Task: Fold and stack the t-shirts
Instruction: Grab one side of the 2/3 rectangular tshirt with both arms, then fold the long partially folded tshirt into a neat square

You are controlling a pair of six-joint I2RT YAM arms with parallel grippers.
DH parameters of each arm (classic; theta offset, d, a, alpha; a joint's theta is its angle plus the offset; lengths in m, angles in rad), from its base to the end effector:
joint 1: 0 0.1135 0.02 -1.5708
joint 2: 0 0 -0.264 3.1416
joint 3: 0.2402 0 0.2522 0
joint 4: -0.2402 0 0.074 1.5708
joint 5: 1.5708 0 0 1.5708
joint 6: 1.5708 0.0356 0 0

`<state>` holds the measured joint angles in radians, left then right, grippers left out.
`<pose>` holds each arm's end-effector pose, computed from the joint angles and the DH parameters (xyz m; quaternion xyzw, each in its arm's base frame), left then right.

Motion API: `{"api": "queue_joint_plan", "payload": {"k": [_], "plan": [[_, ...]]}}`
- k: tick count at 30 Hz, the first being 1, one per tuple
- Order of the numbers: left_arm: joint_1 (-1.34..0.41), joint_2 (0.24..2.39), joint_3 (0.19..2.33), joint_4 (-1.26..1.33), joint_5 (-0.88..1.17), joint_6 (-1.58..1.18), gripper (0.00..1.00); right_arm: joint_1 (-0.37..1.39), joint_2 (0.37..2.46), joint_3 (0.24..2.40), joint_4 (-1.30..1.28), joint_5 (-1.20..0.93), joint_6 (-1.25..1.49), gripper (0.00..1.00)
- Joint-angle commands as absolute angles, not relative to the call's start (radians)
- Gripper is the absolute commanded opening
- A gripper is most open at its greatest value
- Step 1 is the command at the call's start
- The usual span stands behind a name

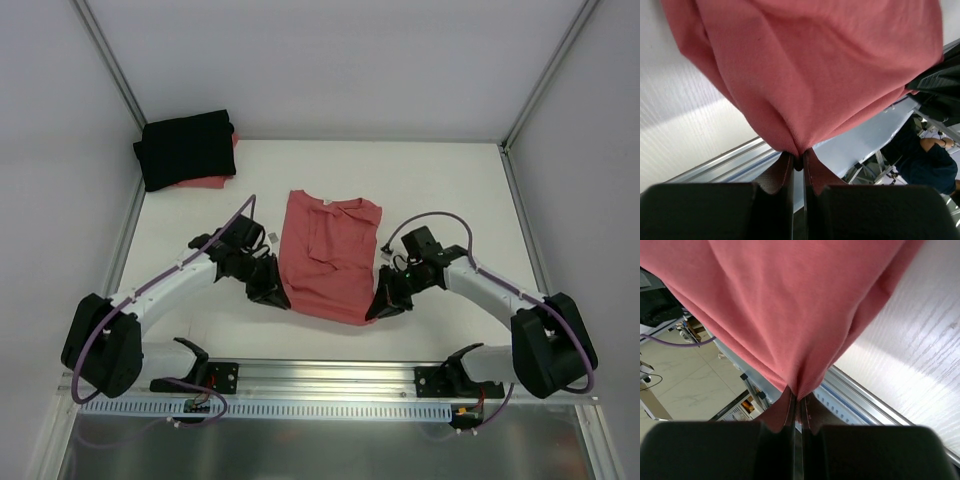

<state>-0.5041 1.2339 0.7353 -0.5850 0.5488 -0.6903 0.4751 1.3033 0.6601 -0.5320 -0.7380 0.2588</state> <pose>0.1884 -0.1251 0.2060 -0.0218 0.9362 -0.3480 0.0441 0.1855 0.1223 0.1766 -0.1692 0.9015 0.3959 0.0442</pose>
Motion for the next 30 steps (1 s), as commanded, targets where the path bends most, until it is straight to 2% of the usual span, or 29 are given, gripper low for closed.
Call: {"api": "queue_joint_plan", "payload": {"k": [1, 9, 16, 25, 30], "plan": [[-0.500, 1.297, 0.894, -0.667, 0.506, -0.643, 0.00, 0.446, 1.319, 0.770, -0.636, -0.721, 0.209, 0.01], [-0.495, 1.408, 1.211, -0.767, 0.483, -0.612, 0.00, 0.338, 1.417, 1.057, -0.834, -0.729, 0.083, 0.01], [-0.445, 1.506, 1.344, -0.798, 0.512, -0.597, 0.00, 0.284, 1.528, 1.235, -0.893, -0.761, 0.046, 0.01], [-0.361, 1.693, 1.550, -0.831, 0.545, -0.561, 0.00, 0.247, 1.762, 1.448, -0.913, -0.787, 0.041, 0.01], [-0.307, 1.880, 1.721, -0.856, 0.584, -0.554, 0.00, 0.229, 1.931, 1.664, -0.956, -0.790, 0.048, 0.00]]}}
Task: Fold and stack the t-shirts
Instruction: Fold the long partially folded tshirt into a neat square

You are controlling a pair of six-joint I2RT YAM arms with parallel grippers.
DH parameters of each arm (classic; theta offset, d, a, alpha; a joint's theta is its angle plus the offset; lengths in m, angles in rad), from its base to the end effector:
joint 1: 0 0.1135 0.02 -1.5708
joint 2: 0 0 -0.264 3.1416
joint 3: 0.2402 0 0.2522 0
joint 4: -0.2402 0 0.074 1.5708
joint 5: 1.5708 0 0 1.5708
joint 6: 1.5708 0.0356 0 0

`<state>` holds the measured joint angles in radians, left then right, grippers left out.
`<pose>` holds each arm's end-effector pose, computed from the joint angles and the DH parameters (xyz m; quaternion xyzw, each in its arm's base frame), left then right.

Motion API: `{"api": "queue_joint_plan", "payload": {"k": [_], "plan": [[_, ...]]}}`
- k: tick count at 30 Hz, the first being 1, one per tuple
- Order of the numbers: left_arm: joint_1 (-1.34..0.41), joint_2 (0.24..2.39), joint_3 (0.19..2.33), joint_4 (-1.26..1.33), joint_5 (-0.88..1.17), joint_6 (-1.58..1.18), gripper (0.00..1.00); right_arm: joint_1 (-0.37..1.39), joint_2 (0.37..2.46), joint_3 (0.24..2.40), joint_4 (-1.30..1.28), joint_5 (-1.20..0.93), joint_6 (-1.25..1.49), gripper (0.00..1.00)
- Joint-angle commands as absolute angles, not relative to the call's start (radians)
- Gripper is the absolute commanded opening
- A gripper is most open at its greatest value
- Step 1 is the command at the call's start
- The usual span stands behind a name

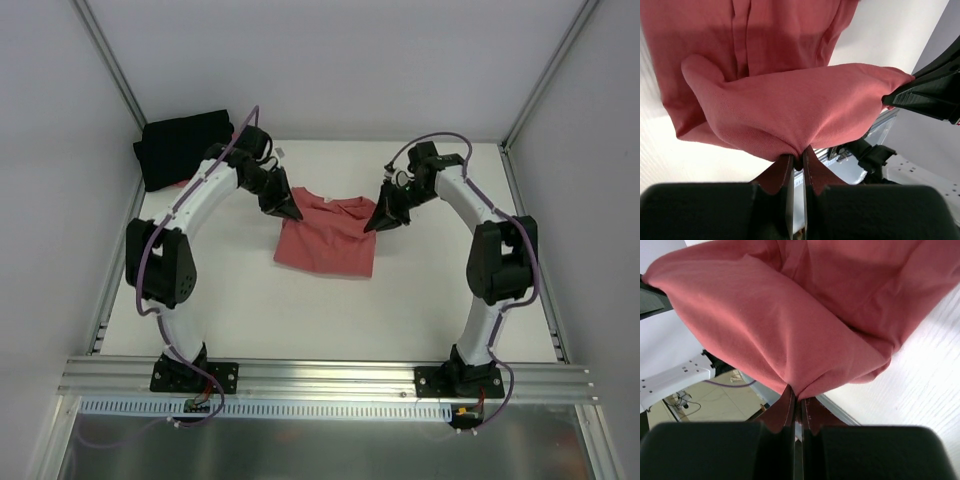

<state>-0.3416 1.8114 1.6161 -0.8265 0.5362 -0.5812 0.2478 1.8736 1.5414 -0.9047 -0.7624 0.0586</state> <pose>0.3608 -0.1476 0.2920 -0.0396 0.9301 -0.3447 0.1205 0.3648 0.1177 0.2481 -0.1480 0.9054 0.3861 0.0965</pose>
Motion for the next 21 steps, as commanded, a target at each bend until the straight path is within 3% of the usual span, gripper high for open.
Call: {"api": "queue_joint_plan", "payload": {"k": [1, 5, 6, 7, 8, 11, 14, 21], "plan": [[-0.298, 1.914, 1.794, -0.867, 0.595, -0.557, 0.00, 0.226, 1.956, 1.693, -0.962, -0.792, 0.052, 0.01], [-0.256, 2.136, 1.986, -0.885, 0.655, -0.589, 0.04, 0.196, 2.087, 1.833, -0.939, -0.802, 0.092, 0.01], [-0.250, 2.172, 2.014, -0.876, 0.701, -0.603, 0.43, 0.190, 2.118, 1.898, -0.930, -0.804, 0.101, 0.01], [-0.242, 2.213, 2.081, -0.859, 0.725, -0.623, 0.87, 0.180, 2.187, 1.936, -0.920, -0.801, 0.123, 0.07], [-0.236, 2.282, 2.117, -0.854, 0.742, -0.653, 0.99, 0.164, 2.221, 1.977, -0.908, -0.781, 0.129, 0.98], [-0.215, 2.301, 2.145, -0.752, 0.715, -0.713, 0.99, 0.138, 2.290, 2.121, -0.861, -0.709, 0.159, 1.00], [-0.210, 2.190, 2.010, -0.544, 0.680, -0.733, 0.99, 0.095, 2.327, 2.238, -0.856, -0.721, 0.192, 0.99], [-0.209, 2.040, 1.846, -0.503, 0.629, -0.672, 0.99, 0.069, 2.229, 2.212, -0.908, -0.698, 0.112, 0.99]]}}
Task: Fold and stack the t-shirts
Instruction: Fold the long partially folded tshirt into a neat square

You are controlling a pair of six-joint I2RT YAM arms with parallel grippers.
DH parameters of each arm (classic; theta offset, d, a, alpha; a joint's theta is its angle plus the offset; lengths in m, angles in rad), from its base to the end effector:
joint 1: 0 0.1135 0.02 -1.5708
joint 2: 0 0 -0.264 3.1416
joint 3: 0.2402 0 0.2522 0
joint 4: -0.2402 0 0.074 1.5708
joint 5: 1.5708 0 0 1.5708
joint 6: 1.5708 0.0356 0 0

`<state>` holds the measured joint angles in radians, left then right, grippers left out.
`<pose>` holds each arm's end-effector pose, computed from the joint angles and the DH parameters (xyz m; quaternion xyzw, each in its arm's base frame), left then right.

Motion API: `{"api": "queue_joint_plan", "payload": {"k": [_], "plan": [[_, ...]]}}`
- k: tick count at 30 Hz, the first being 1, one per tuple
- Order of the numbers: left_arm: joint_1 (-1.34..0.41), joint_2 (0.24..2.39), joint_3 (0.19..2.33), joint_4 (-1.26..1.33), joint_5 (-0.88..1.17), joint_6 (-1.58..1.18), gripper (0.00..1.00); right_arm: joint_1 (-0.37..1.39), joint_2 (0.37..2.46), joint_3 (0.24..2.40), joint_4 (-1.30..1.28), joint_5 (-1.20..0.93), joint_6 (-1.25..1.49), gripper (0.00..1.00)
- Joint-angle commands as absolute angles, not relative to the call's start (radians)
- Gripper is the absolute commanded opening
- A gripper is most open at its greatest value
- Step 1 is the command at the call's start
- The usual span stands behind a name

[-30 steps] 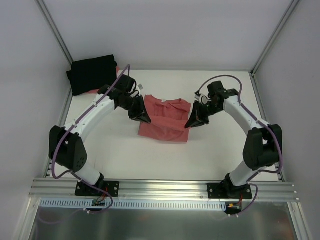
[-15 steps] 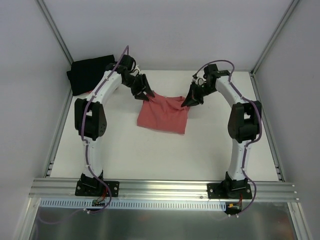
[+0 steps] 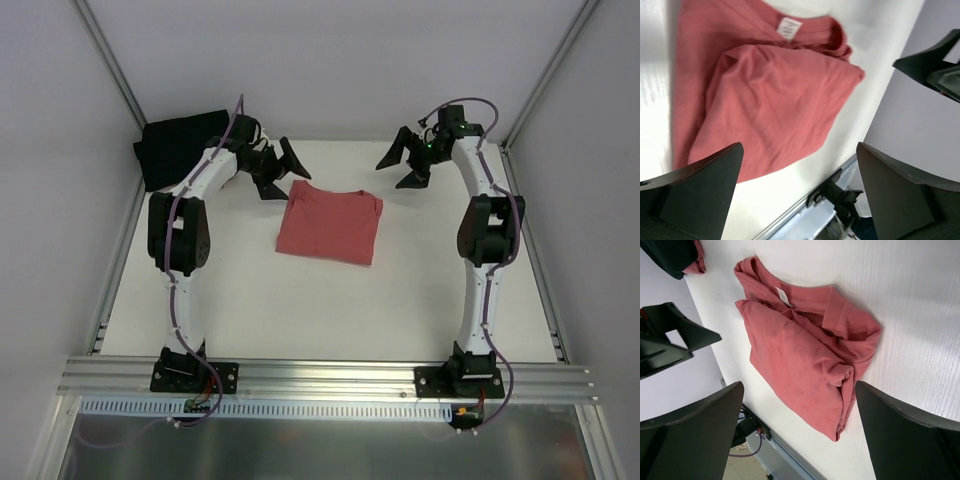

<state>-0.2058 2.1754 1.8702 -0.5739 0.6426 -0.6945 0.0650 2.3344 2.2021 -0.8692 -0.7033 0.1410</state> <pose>0.4725 -0.1204 0.2354 -0.1121 0.8920 -0.4075 0.1603 0.5053 0.0560 0.2462 -0.0624 0.9041 0.3559 0.2283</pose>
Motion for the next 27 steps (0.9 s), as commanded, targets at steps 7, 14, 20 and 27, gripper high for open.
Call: {"api": "queue_joint_plan", "payload": {"k": [7, 14, 20, 27], "plan": [[-0.213, 1.925, 1.752, -0.485, 0.669, -0.661, 0.99, 0.106, 2.063, 2.022, -0.871, -0.715, 0.130, 1.00], [-0.239, 1.945, 1.674, -0.589, 0.698, -0.572, 0.99, 0.215, 2.000, 1.856, -0.804, -0.703, 0.144, 0.99], [-0.238, 1.963, 1.559, -0.569, 0.758, -0.544, 0.99, 0.294, 2.014, 1.698, -0.695, -0.715, 0.192, 1.00], [-0.252, 2.009, 1.514, -0.463, 0.810, -0.612, 0.99, 0.330, 2.140, 1.704, -0.646, -0.713, 0.219, 0.99]]}}
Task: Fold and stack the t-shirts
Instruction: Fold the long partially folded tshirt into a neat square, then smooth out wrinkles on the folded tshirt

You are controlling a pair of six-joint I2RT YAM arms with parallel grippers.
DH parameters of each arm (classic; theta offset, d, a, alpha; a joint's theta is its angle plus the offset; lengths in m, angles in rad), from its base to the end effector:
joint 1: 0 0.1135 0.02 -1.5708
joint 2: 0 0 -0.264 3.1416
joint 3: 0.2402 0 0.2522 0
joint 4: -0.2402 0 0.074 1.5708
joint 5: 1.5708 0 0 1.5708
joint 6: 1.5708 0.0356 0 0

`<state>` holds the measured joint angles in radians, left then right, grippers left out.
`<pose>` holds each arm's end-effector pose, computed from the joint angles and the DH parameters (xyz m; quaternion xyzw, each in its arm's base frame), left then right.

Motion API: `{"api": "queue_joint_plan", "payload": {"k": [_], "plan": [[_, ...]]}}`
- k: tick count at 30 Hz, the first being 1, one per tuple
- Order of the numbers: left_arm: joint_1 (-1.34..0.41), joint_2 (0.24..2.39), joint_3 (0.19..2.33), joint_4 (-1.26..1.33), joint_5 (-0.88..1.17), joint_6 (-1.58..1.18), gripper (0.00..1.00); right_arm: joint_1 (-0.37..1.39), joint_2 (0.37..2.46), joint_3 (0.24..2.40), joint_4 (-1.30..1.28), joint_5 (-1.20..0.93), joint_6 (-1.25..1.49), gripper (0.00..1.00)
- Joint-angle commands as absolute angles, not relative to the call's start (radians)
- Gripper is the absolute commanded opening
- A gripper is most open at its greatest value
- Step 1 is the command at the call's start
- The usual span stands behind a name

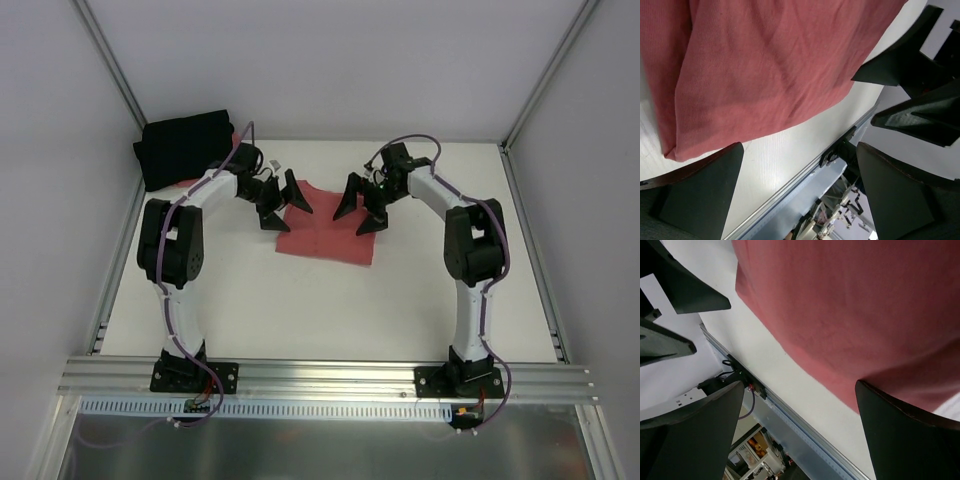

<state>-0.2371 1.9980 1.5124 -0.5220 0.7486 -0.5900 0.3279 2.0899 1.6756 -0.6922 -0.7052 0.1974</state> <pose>0.4098 -0.1240 0.2079 -0.0569 0.8981 -0.4256 0.0957 0.4135 0.1650 0.2086 -0.1388 0.9062 0.3806 0.1213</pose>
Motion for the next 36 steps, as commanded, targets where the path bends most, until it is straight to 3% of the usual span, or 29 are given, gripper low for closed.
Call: {"api": "queue_joint_plan", "payload": {"k": [1, 10, 17, 27, 36], "plan": [[-0.255, 2.025, 1.517, -0.459, 0.810, -0.617, 0.99, 0.330, 2.155, 1.715, -0.646, -0.710, 0.221, 0.99], [-0.256, 2.022, 1.591, -0.528, 0.752, -0.536, 0.99, 0.324, 2.361, 1.965, -0.771, -0.658, 0.158, 0.99], [-0.196, 1.979, 1.622, -0.661, 0.568, -0.324, 0.99, 0.287, 2.199, 1.911, -0.827, -0.650, 0.098, 1.00], [-0.044, 2.061, 1.440, -0.422, 0.718, -0.373, 0.99, 0.255, 2.002, 1.931, -0.968, -0.635, 0.057, 1.00], [-0.046, 2.154, 1.425, -0.279, 0.802, -0.459, 0.99, 0.307, 2.077, 2.000, -0.996, -0.660, 0.101, 0.99]]}}
